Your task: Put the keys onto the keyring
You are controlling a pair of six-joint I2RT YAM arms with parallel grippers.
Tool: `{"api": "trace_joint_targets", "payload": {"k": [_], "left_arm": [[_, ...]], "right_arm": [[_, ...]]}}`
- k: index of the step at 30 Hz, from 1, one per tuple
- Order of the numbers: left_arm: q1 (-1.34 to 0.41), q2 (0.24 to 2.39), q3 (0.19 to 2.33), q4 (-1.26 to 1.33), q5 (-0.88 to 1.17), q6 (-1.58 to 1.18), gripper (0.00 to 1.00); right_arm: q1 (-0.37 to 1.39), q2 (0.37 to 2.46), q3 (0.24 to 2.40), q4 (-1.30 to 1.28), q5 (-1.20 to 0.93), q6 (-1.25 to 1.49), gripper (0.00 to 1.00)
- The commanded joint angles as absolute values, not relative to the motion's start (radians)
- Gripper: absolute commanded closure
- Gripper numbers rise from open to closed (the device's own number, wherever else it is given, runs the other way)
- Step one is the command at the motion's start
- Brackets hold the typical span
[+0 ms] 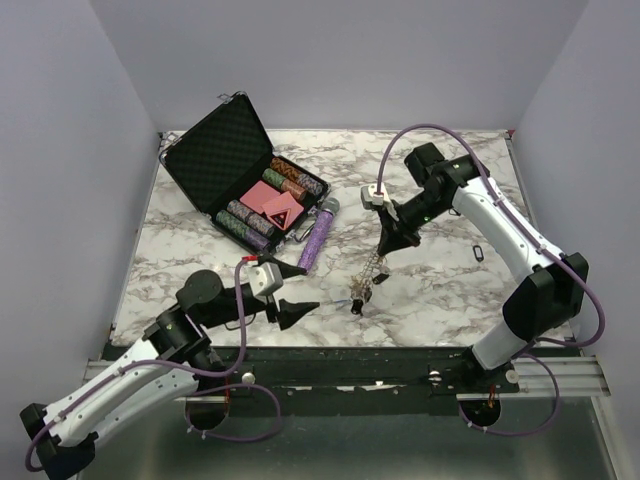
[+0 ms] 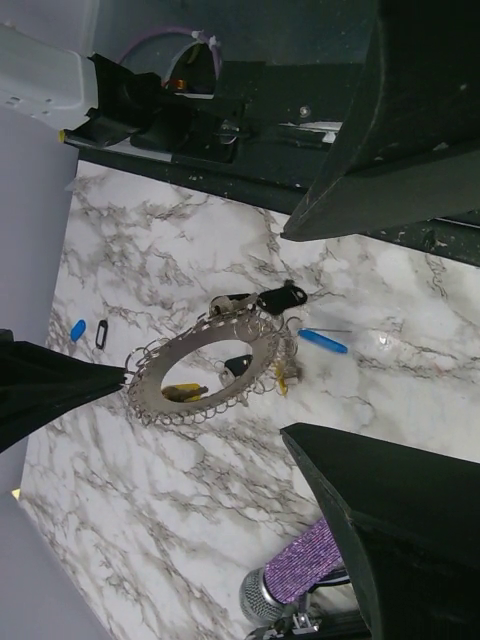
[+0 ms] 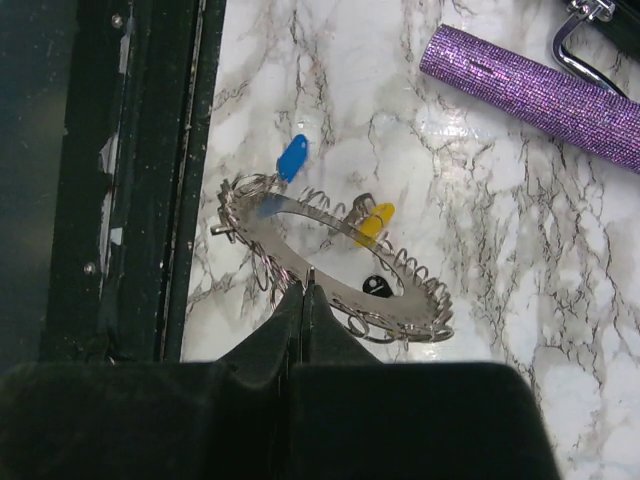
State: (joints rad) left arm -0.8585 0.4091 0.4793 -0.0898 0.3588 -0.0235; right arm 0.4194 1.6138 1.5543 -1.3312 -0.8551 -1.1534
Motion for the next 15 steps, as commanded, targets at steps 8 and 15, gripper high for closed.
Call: {"api": "trace_joint_targets", "payload": {"k": [8,15], "left_arm": [[-0.854,0.540,0.529,-0.005,0.390,-0.005,0.20],[-0.854,0.578,0.497,0.125,0.446,-0.061,0.22]], "right_arm": [[0.451,1.592,1.562,-1.411,-0.943,-1.183,0.99],[0.486,1.563,1.496,-1.405,-0.983,-1.242,0.99]]}}
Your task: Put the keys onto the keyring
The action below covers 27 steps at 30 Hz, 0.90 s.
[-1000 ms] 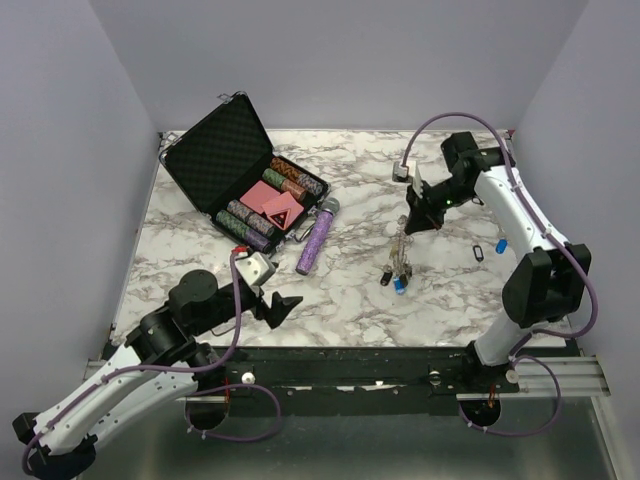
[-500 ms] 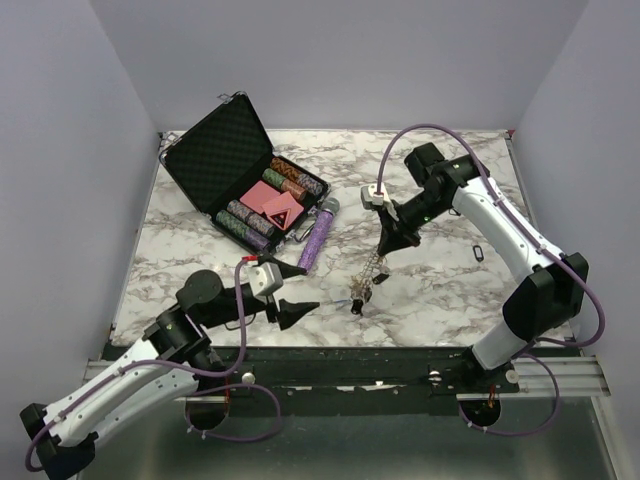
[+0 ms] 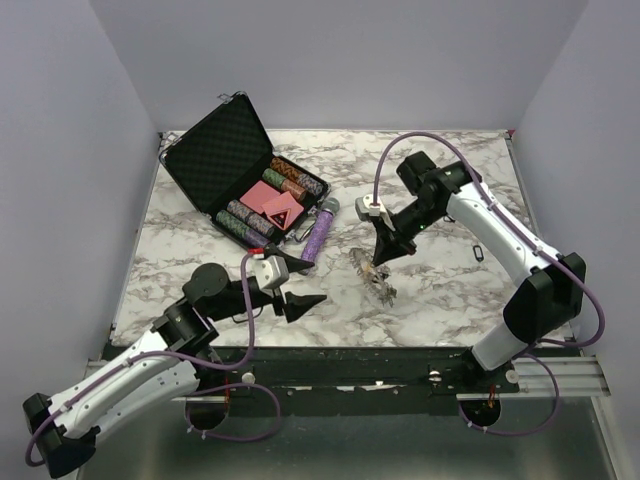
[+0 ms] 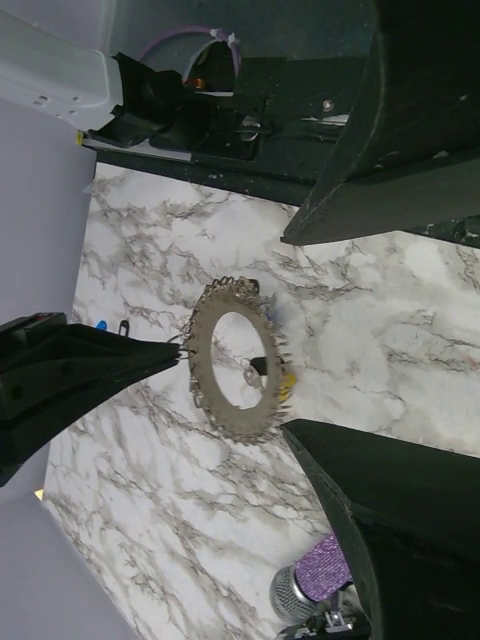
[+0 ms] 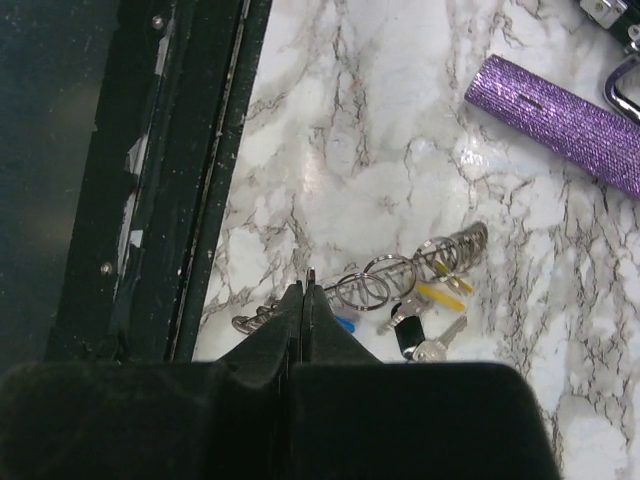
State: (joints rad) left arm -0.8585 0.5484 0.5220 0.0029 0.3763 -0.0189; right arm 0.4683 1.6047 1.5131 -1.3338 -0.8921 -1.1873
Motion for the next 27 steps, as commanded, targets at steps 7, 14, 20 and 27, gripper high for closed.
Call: {"api": "trace_joint_targets", "payload": {"k": [7,14,20,27], "left_arm": [[-0.928,0.736,0.474,0.323,0.382,-0.193,0.35],[-1.052,0.856,0.431,0.480,0.209,-0.120,0.46],[-1.058,0.934,0.420,0.569,0.164,-0.054,0.57],[-1.060,1.017,0.429,0.638,0.153,-0.008,0.63]], "right_arm": [[0.514,1.563,1.460,-1.420,-1.061,-1.295,0.99],[0.523,1.562,1.448,-1.420,-1.098,-1.315,0.99],[0.526,1.560,1.430,-1.420,-1.112,-1.327,0.99],[0.526,1.563,1.428,-1.420,-1.123,-1.327,0.99]]}}
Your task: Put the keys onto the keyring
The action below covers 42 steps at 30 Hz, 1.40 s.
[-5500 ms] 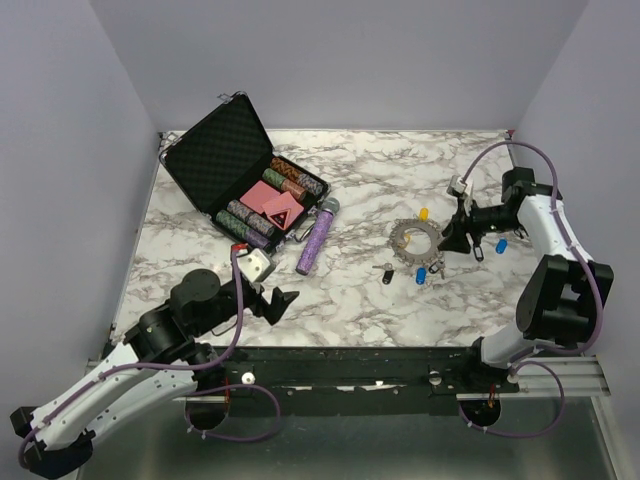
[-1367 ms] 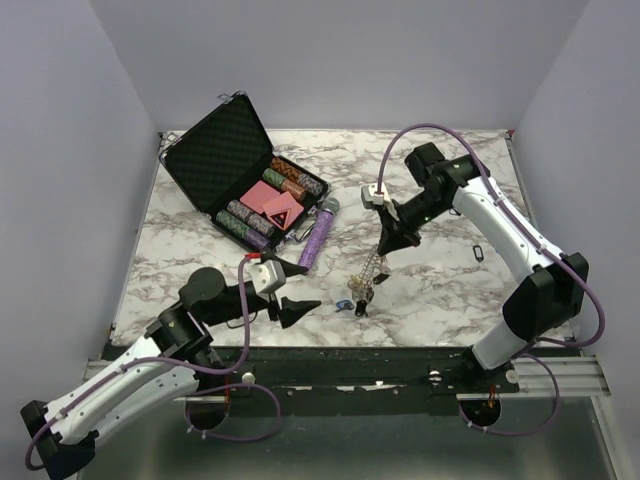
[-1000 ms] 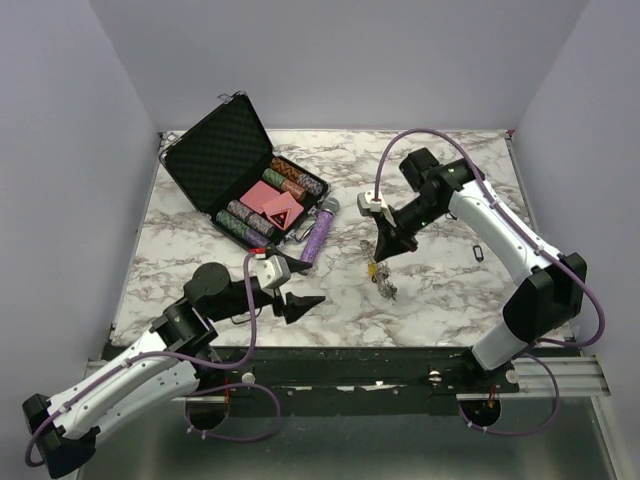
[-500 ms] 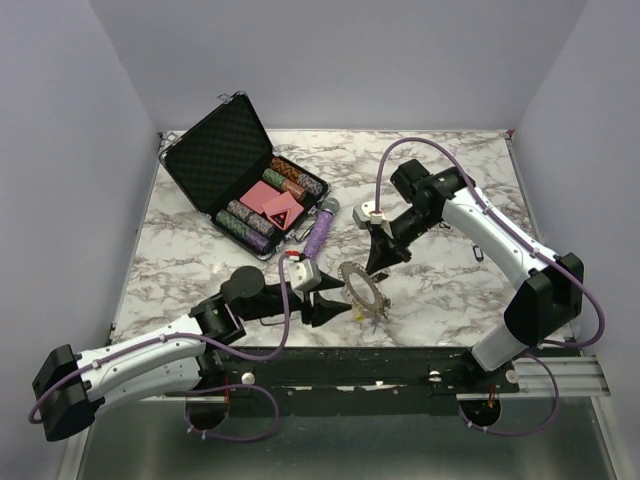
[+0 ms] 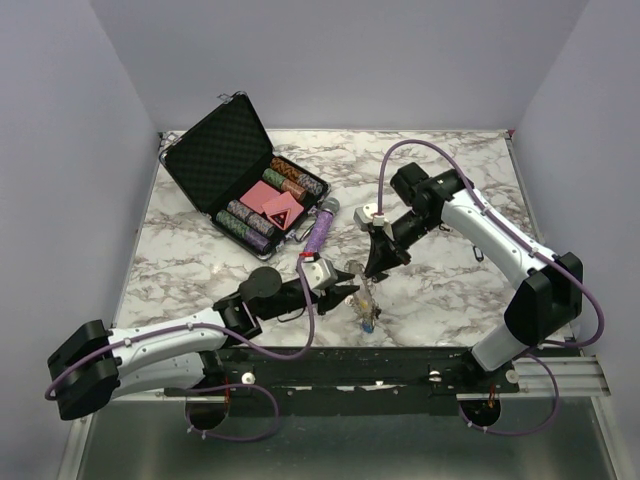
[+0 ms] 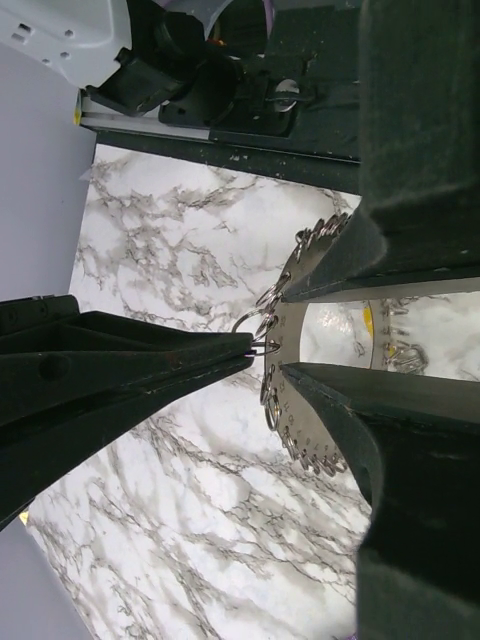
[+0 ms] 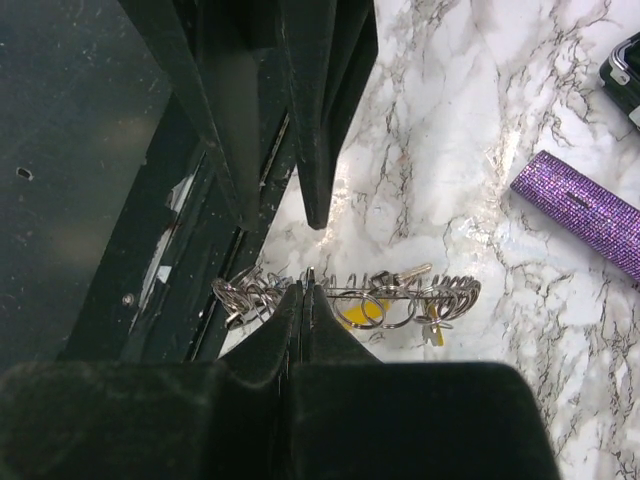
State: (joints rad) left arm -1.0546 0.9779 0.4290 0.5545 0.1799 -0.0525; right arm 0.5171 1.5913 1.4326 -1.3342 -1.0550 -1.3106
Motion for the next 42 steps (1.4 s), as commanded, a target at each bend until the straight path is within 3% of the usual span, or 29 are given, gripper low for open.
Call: {"api": "trace_joint_targets", "payload": {"k": [1,25,39,42], "left_arm": [[-1.060,1.026,0.431,0.647,0.159,-0.006,0.64],[-1.060,1.121,0.460,0.683,0.152,0.049,0.74],[-1.058,1.135,0.476,0.699,0.199,0.037,0.74],[-1.060,1.143,0.480,0.701,0.199,0.035,0.78]], "right_arm": [[0.526,1.563,1.430,-1.420,-1.124,-1.325,0.99],[0.534,1.574,1.427,-1.420,-1.127,-1.322,0.99],[0.535,1.580,1.430,-1.420,-1.127,-1.322,0.99],[0.535,1.582,1.428,-1.420,-1.131,-1.321,0.99]]}}
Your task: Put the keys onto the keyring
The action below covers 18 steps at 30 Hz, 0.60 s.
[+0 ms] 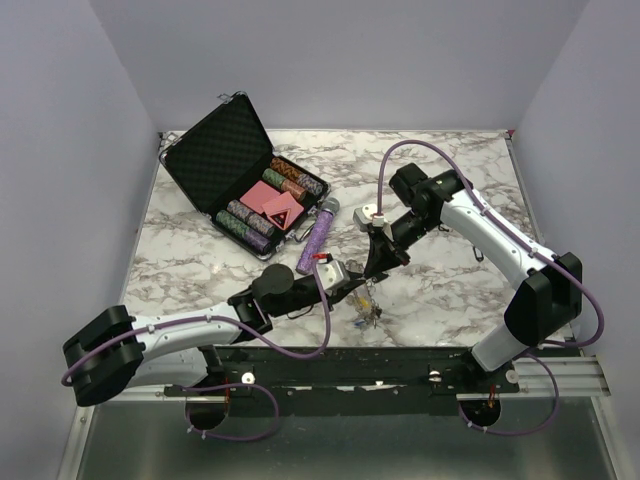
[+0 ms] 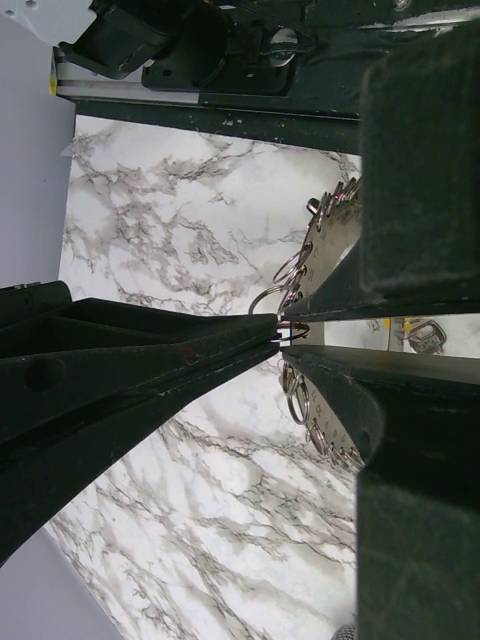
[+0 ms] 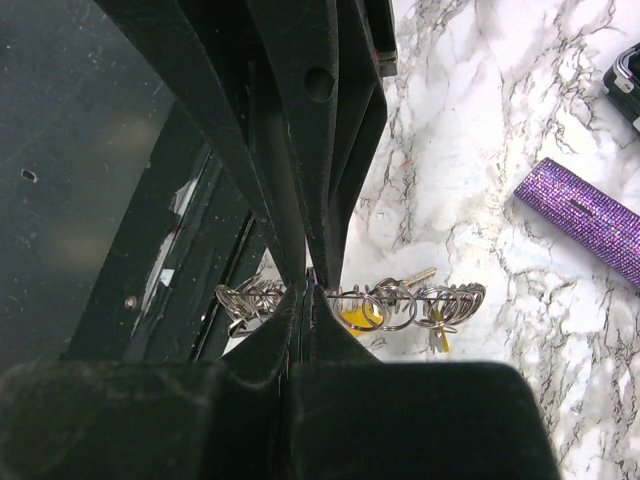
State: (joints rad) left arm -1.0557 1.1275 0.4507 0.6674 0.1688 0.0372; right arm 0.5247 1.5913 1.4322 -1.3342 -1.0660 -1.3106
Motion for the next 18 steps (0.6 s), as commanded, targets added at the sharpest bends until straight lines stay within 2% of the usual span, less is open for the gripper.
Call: {"api": "trace_joint_targets", "payload": {"k": [1,4,7,12,15,18], "left_arm": [[-1.058,1.144,0.480,0.700,0.199,0.037,0.80],[-1.060,1.152,0.485,0.692,0.199,0.037,0.84],[-1.058,1.155,0.492,0.675,0.189,0.037,1.00],[-1.058,1.134,0.459,0.715,0.147,0.021,1.00],[-1.060,1.109,0.410,0.778,0.127,0.034,1.00],[-1.060,1.082,0.370,0.805,0.140,0.078,1.00]], "right_arm": [[0.535,1.582,1.428,-1.420,-1.132,-1.321,0.99],[0.535,1.582,1.428,-1.420,-1.135,-1.319,0.99],[0.535,1.580,1.424,-1.420,-1.135,-1.319,0.99],[0.537,1.578,1.419,-1.419,-1.138,-1.315,0.98],[0.537,1.574,1.420,-1.420,-1.147,-1.299,0.84],[0.537,1.560,1.433,-1.419,-1.146,-1.276,0.65]]}}
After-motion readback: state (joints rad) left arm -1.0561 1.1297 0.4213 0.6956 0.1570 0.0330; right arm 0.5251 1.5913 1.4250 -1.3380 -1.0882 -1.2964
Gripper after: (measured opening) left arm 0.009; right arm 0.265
